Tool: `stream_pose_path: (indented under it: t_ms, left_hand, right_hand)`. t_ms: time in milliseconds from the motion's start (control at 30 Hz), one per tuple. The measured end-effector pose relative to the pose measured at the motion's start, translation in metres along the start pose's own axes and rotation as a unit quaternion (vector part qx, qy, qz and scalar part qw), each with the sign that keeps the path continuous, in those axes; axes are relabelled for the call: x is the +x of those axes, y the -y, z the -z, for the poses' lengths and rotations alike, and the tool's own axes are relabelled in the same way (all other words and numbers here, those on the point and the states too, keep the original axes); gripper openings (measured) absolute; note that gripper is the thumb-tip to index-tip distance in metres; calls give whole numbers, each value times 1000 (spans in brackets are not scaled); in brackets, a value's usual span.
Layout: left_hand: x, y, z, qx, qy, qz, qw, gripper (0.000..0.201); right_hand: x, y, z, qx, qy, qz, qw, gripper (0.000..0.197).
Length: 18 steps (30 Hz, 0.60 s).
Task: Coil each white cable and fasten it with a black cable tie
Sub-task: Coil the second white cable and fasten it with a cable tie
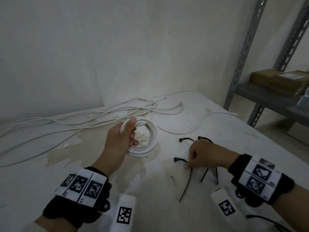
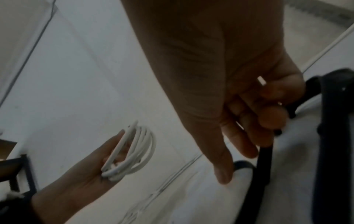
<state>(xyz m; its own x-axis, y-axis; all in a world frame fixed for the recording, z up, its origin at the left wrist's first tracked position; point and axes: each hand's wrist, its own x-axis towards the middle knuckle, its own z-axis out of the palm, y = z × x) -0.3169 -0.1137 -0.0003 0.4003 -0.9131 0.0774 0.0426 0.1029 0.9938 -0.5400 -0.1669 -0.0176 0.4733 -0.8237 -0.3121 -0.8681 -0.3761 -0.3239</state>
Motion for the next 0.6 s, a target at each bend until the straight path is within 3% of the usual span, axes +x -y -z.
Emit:
stream_pose_path:
  t_ms: [300, 400, 500, 600]
  left_hand:
    - [12, 3, -8, 8, -27, 4, 1000, 32]
    - [14, 3, -2, 15, -37, -3, 999, 32]
    - [15, -1, 6, 35, -42, -19, 998, 31]
    - [16, -6, 18, 46, -55, -49, 996, 32]
  right_hand:
    - [15, 6, 0, -7, -32, -13, 999, 36]
    - [12, 15, 15, 133, -93, 16, 987, 27]
    - [8, 39, 31, 306, -154, 72, 937, 15]
    - [9, 73, 37, 351, -173, 135, 910, 9]
